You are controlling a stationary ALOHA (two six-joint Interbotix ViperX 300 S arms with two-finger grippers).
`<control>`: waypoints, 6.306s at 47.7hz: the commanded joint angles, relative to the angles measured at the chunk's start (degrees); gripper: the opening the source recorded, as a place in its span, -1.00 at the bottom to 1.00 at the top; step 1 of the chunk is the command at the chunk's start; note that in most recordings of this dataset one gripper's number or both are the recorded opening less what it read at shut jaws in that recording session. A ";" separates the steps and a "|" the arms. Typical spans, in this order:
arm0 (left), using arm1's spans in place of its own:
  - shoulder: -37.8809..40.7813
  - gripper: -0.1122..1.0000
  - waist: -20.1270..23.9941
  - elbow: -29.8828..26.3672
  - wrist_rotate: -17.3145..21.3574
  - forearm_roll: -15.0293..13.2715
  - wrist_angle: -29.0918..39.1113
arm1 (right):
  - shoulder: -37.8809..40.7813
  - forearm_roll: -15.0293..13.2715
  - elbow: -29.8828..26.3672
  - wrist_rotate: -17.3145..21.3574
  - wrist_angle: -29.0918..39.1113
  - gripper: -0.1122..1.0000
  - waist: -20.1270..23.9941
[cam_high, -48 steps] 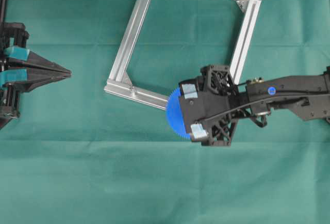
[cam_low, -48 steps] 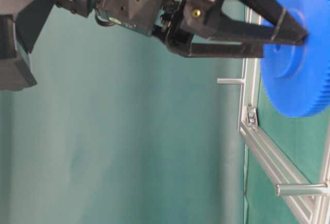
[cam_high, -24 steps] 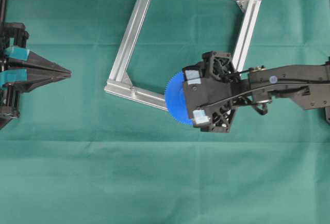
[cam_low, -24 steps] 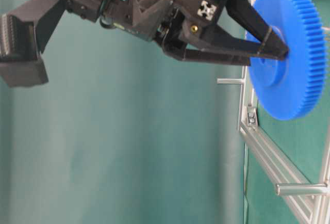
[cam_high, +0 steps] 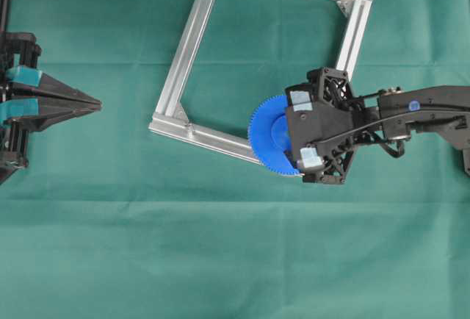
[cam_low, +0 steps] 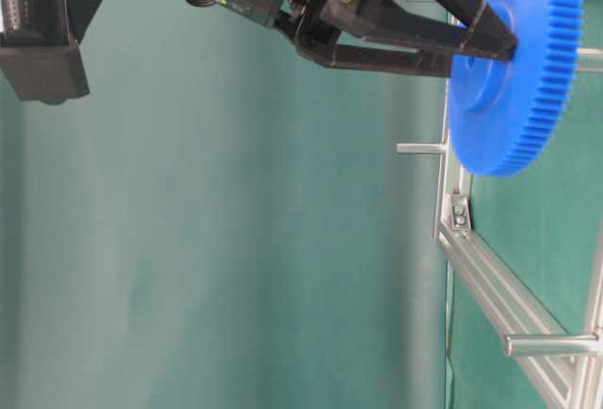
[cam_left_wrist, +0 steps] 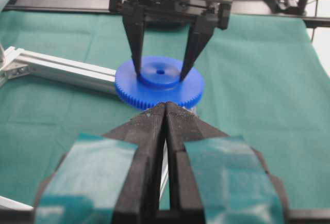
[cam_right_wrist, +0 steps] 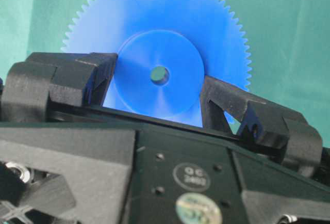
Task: Find the location of the shaft and insert the gear.
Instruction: 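Lower the gear with the right gripper, sliding its hole onto the shaft, then open the right gripper to release the gear on the shaft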
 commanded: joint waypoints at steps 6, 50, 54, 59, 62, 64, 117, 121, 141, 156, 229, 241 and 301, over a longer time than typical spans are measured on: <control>0.18 -0.77 0.00 -1.14 0.00 -0.09 -0.26 | -0.79 0.70 -0.26 -0.18 -2.11 0.43 1.14; 0.09 -0.77 0.00 -1.14 0.09 -0.09 -0.26 | -0.18 4.04 -1.32 -0.26 -4.13 0.43 5.27; 0.09 -0.77 0.00 -1.14 0.09 -0.09 -0.26 | -0.09 3.25 -1.32 -0.35 -4.39 0.43 5.01; 0.09 -0.77 0.00 -1.14 0.09 -0.09 -0.26 | 0.35 2.46 -1.32 -0.35 -4.75 0.43 4.48; 0.09 -0.77 0.00 -1.14 0.09 -0.09 -0.26 | 0.62 2.11 -1.32 -0.35 -4.83 0.43 4.04; 0.09 -0.77 0.00 -1.05 0.09 -0.09 -0.26 | 0.79 1.85 -1.32 -0.35 -4.83 0.43 3.78; 0.09 -0.77 0.00 -1.23 0.00 -0.09 0.18 | -1.49 0.35 3.43 1.67 -6.06 0.43 1.76; 0.09 -0.77 0.00 -1.23 0.00 -0.09 0.18 | -1.49 0.35 3.43 1.67 -6.50 0.43 1.76; 0.09 -0.77 0.00 -1.14 0.00 -0.09 0.18 | -1.41 0.35 3.34 1.76 -7.29 0.43 1.76; 0.09 -0.77 0.00 -1.14 0.00 -0.09 0.18 | -0.62 0.35 3.16 1.76 -7.82 0.43 1.76; 0.09 -0.77 0.00 -1.14 -0.09 -0.09 0.70 | 4.39 0.79 4.39 1.76 -13.62 0.44 1.76; 0.09 -0.77 0.00 -1.14 -0.09 -0.09 0.62 | 4.48 0.79 4.39 1.85 -14.15 0.44 1.76; -0.26 -0.77 0.00 -1.23 -0.09 -0.09 1.14 | -8.17 0.26 4.04 1.23 -6.68 0.64 1.76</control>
